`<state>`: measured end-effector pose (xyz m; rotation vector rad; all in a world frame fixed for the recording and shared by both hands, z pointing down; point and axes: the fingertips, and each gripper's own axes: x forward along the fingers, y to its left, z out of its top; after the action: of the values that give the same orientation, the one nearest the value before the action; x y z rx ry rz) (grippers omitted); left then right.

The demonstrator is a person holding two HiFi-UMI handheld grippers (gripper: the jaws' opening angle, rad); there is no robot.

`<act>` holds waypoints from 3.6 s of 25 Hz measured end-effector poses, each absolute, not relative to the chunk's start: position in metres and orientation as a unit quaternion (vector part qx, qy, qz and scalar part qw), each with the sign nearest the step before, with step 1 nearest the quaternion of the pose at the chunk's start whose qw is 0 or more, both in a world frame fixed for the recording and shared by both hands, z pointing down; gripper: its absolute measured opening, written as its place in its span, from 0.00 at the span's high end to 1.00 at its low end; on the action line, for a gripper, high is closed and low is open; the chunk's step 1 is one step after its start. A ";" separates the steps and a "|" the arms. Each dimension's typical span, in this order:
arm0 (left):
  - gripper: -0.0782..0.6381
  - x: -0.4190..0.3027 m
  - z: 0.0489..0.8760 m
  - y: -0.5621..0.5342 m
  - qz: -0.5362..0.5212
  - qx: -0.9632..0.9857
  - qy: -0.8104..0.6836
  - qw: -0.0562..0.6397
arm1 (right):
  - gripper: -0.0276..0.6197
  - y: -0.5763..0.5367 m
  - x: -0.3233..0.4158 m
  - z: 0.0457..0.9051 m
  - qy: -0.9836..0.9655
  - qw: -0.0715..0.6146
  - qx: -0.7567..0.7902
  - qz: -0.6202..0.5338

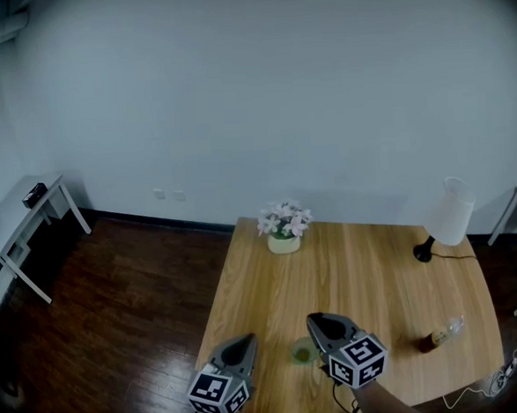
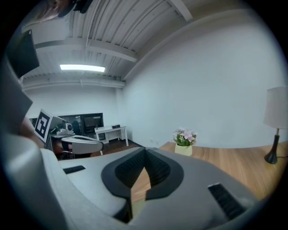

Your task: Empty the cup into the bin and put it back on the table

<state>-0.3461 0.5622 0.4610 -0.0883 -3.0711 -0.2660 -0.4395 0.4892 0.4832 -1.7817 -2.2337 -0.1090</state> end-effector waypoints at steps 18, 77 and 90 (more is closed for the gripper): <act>0.88 -0.344 0.503 0.572 -0.133 -0.045 -0.989 0.055 | 0.36 0.508 -0.433 0.595 -0.716 0.239 -0.642 -0.133; 0.88 -0.343 0.474 0.514 -0.117 -0.007 -0.992 0.049 | 0.34 0.449 -0.419 0.550 -0.728 0.212 -0.642 -0.110; 0.88 -0.380 0.417 0.443 -0.116 0.072 -0.991 0.000 | 0.34 0.368 -0.424 0.442 -0.766 0.174 -0.607 -0.116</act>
<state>-0.3800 0.4432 0.4167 0.2252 -3.1121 -0.3655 -0.4244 0.3684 0.4419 -1.7224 -2.1730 -0.3294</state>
